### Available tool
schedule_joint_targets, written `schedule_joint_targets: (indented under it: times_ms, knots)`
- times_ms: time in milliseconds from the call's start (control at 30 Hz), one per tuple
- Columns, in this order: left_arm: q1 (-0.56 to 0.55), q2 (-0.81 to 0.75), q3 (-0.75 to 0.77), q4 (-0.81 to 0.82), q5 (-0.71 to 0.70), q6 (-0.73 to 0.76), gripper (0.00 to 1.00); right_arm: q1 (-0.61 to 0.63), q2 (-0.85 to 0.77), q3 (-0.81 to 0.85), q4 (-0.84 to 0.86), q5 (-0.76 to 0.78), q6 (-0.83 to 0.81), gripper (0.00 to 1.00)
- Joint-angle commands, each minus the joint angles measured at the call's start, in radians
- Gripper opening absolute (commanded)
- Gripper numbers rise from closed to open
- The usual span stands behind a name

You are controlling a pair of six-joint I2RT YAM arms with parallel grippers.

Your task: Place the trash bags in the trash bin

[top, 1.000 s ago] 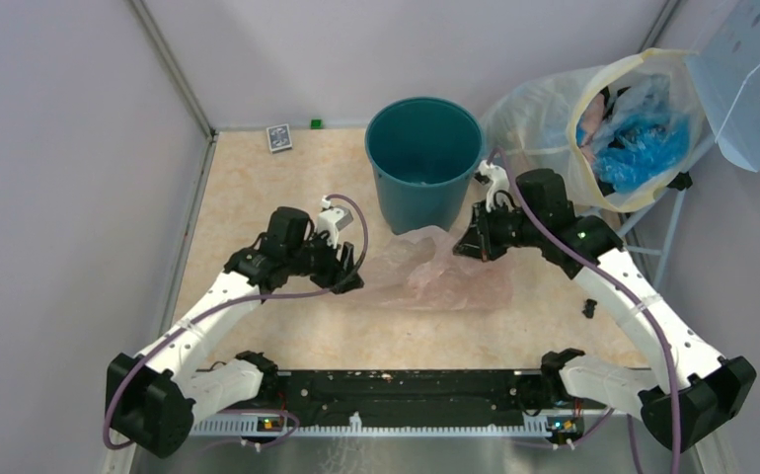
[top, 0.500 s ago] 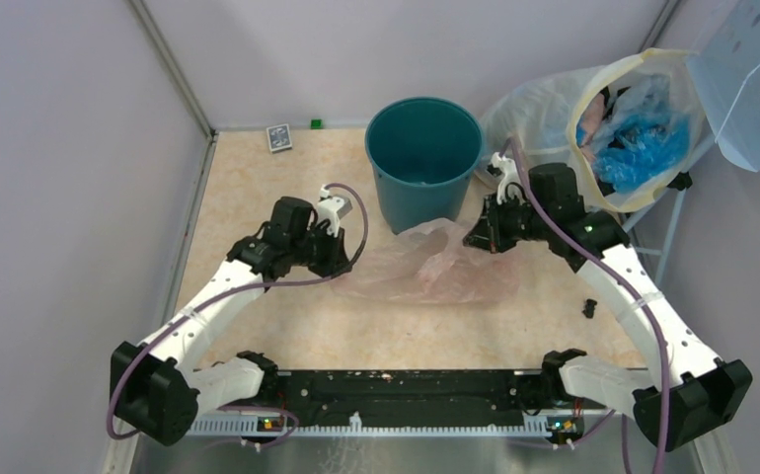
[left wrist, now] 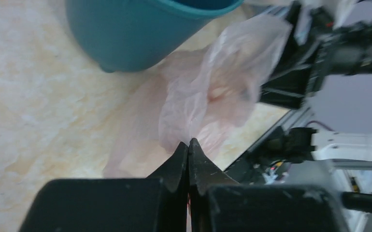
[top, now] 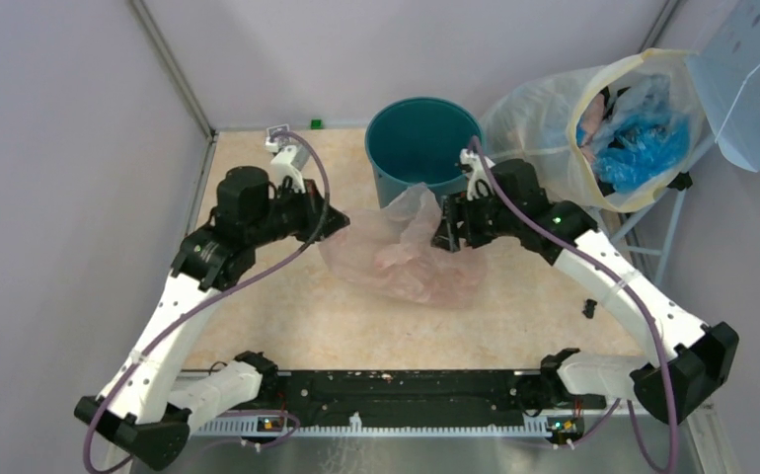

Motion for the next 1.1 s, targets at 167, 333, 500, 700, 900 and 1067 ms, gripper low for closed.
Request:
schedule_joint_targets:
  times_ms: [167, 333, 500, 700, 900, 1067]
  knots:
    - [-0.003, -0.153, 0.027, 0.120, 0.004, -0.415, 0.00, 0.184, 0.028, 0.107, 0.069, 0.307, 0.332, 0.82]
    - [-0.003, -0.207, 0.063, 0.130, -0.063, -0.424, 0.00, 0.186, 0.025, 0.086, 0.087, 0.277, 0.327, 0.82]
    - [-0.003, -0.213, 0.116, 0.059, -0.082, -0.400, 0.00, 0.295, 0.071, 0.208, -0.001, 0.472, 0.271, 0.79]
    - [-0.003, -0.249, -0.024, 0.195, -0.024, -0.515, 0.00, 0.345, -0.012, 0.219, -0.153, 0.530, 0.527, 0.76]
    - [-0.002, -0.241, -0.129, 0.238, 0.026, -0.553, 0.00, 0.442, -0.111, 0.153, -0.215, 0.545, 0.824, 0.76]
    - [-0.005, -0.226, -0.163, 0.293, 0.042, -0.573, 0.00, 0.597, -0.130, 0.072, -0.102, 0.592, 0.854, 0.77]
